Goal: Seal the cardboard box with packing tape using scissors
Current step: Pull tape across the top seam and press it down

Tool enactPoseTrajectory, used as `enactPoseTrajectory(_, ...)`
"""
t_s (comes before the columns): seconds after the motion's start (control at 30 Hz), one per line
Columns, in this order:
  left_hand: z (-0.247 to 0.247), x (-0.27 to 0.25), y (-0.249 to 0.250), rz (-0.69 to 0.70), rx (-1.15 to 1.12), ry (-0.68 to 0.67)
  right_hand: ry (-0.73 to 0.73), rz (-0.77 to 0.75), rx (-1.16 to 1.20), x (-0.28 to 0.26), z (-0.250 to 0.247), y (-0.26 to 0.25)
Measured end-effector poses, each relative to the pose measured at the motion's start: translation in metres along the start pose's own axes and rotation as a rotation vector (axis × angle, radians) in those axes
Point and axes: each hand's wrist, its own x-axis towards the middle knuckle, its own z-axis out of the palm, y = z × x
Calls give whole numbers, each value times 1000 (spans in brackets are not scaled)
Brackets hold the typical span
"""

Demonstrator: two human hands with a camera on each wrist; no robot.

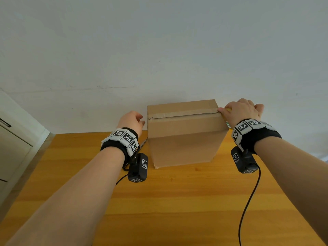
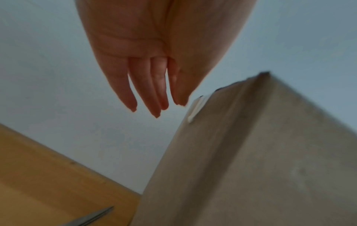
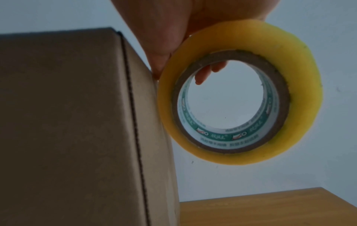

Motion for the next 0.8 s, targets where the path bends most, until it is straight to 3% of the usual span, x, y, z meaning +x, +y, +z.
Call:
enactPoseTrajectory(0.1,-4,-10,11,63,-46,101,-1,-7,17,-2,0,-4)
enactPoseTrajectory(0.27,12,-28,37,96,40,-68,-14,-24,17,-2,1,-11)
enactPoseTrajectory(0.8,15,-28,27,118,264,-206,-132,-119,2,5,-3,-1)
